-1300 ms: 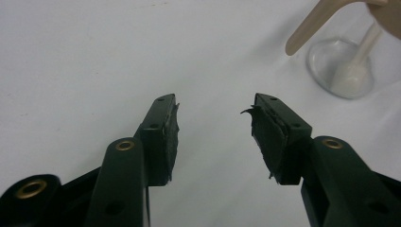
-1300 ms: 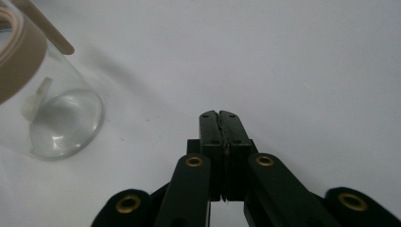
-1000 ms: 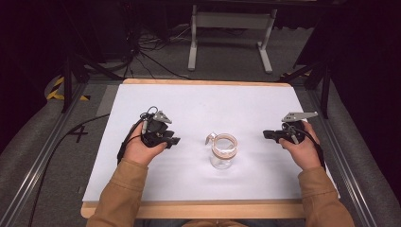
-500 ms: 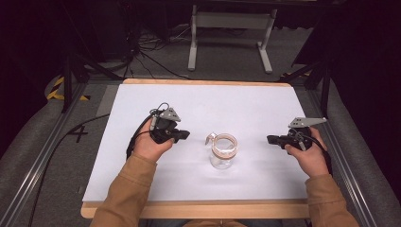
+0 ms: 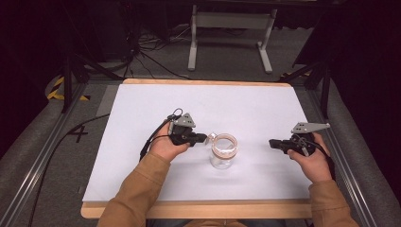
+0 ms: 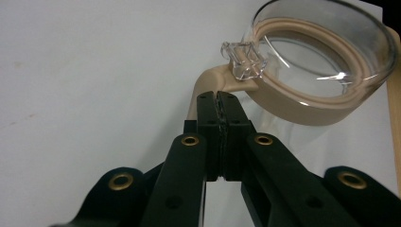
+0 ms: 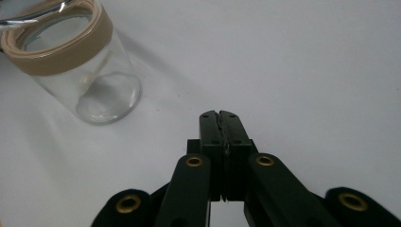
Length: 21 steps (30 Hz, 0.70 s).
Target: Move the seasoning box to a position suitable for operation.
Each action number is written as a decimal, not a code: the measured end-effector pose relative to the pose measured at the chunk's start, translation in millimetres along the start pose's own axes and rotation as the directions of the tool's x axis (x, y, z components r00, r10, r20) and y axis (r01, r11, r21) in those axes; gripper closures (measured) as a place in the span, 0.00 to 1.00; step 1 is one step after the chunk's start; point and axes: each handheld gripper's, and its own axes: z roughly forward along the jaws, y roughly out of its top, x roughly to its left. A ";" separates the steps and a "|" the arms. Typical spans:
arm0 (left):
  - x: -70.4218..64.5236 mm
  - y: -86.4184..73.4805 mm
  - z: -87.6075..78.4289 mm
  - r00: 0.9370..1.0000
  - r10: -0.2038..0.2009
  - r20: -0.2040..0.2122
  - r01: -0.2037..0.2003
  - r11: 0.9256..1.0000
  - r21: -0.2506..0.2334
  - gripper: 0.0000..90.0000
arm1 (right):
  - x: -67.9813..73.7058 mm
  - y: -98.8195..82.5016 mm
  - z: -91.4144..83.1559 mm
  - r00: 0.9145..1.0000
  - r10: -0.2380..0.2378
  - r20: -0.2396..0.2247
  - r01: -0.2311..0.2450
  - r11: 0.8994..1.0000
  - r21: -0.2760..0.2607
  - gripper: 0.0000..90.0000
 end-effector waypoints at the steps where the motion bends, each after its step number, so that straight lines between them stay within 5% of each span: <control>1: 0.2 -0.2 0.9 1.000 -0.008 0.002 0.008 1.000 0.004 0.99 | -0.4 -1.0 -1.3 1.000 0.004 0.000 -0.004 1.000 -0.004 1.00; 15: 2.2 0.5 8.6 1.000 -0.026 -0.004 0.026 0.996 0.091 1.00 | 0.2 -4.8 -5.8 1.000 0.013 -0.008 -0.013 1.000 -0.007 1.00; 21: 4.2 0.2 11.4 0.999 -0.037 -0.015 0.038 0.995 0.088 1.00 | 1.1 -6.1 -5.6 1.000 0.005 -0.015 -0.005 1.000 -0.005 1.00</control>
